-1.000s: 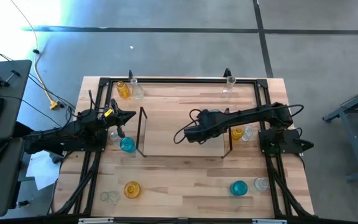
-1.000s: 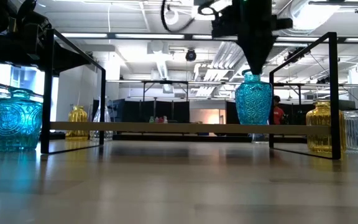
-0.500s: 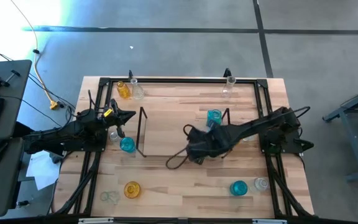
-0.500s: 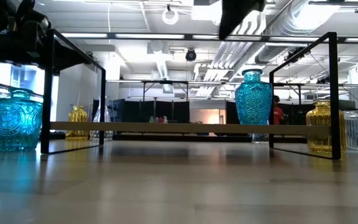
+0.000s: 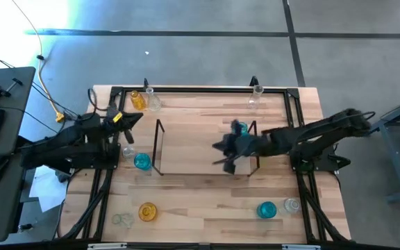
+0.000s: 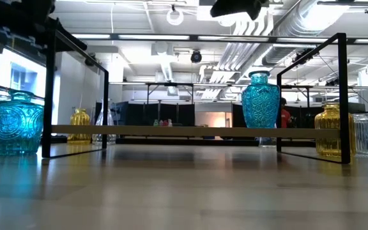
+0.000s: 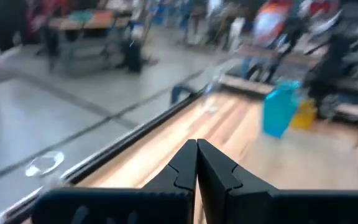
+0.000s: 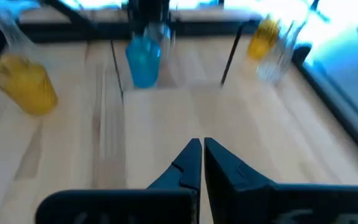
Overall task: Sort vases onto shelf
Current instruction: Put the yellow vase on the shelf
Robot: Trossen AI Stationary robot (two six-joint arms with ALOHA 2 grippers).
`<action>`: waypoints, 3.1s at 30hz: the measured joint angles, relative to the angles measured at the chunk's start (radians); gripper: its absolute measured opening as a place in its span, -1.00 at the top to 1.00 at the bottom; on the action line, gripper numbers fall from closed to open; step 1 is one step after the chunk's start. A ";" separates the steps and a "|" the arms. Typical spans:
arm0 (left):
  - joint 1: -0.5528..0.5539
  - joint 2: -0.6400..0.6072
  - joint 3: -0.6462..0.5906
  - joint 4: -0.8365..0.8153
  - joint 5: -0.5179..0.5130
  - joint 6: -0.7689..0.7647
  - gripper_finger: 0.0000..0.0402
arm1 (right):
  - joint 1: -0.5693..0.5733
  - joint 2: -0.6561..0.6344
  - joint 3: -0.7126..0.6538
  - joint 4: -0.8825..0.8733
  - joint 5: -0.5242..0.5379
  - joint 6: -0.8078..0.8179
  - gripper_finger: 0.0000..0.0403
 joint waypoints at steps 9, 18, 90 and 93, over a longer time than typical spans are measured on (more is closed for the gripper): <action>0.042 0.399 0.306 -0.305 -0.070 -0.047 0.99 | -0.013 -0.236 -0.062 0.024 -0.002 -0.192 1.00; 0.041 0.572 0.496 -0.497 0.327 0.012 0.99 | -0.012 -0.297 -0.063 -0.101 -0.004 -0.177 1.00; -0.876 1.285 0.847 -0.474 0.435 -0.577 0.86 | -0.012 -0.295 -0.063 -0.220 -0.002 -0.166 1.00; -0.804 1.285 0.920 -0.519 0.422 -0.509 0.86 | -0.012 -0.297 -0.063 -0.240 -0.002 -0.178 1.00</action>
